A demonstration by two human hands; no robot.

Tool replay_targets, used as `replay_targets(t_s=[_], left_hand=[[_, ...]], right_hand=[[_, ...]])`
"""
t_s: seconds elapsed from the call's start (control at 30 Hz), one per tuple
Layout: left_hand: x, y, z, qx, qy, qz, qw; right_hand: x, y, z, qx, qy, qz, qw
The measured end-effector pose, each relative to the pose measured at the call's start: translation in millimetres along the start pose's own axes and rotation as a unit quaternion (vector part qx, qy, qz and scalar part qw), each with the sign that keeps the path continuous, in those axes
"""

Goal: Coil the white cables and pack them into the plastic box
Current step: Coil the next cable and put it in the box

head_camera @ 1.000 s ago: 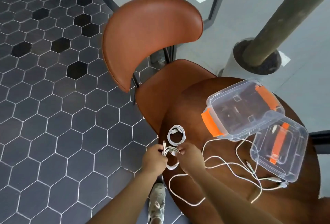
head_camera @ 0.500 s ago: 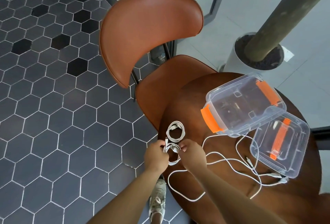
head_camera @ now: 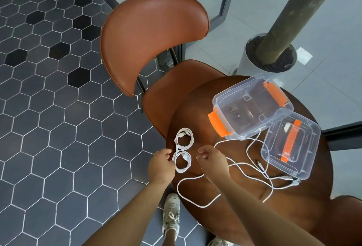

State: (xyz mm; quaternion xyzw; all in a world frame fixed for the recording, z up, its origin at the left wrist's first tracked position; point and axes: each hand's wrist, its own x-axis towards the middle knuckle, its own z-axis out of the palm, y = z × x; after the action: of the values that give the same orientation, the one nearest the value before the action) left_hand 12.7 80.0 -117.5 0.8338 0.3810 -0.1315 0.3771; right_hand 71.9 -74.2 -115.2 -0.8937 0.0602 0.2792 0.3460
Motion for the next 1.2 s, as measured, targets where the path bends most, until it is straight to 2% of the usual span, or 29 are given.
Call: replay_targets(t_s=[0.33, 0.47, 0.6, 0.7, 0.77, 0.87, 1.07, 1.2], left_hand=[[-56, 47, 4, 0.086, -0.045, 0.158, 0.983], [-86, 58, 22, 0.137, -0.099, 0.207, 0.964], [-108, 62, 49, 0.243, -0.149, 0.268, 0.920], [-116, 67, 71, 0.359, -0.154, 0.305, 0.869], [-118, 72, 85, 0.390, -0.147, 0.316, 0.852], [-119, 78, 100, 0.381, -0.146, 0.310, 0.859], [-118, 83, 109, 0.253, -0.185, 0.251, 0.916], [-120, 89, 105, 0.220, -0.201, 0.237, 0.925]], right_hand=[[-57, 25, -61, 0.027, 0.032, 0.004, 0.999], [-85, 67, -86, 0.033, 0.062, 0.053, 0.996], [-100, 121, -103, 0.036, 0.091, 0.143, 0.985], [-99, 145, -108, 0.046, 0.114, 0.191, 0.974], [-90, 153, -110, 0.060, 0.143, 0.219, 0.963], [-71, 159, -111, 0.051, 0.142, 0.247, 0.957], [-47, 169, -116, 0.010, 0.099, 0.246, 0.964], [-51, 184, -124, 0.018, 0.105, 0.249, 0.963]])
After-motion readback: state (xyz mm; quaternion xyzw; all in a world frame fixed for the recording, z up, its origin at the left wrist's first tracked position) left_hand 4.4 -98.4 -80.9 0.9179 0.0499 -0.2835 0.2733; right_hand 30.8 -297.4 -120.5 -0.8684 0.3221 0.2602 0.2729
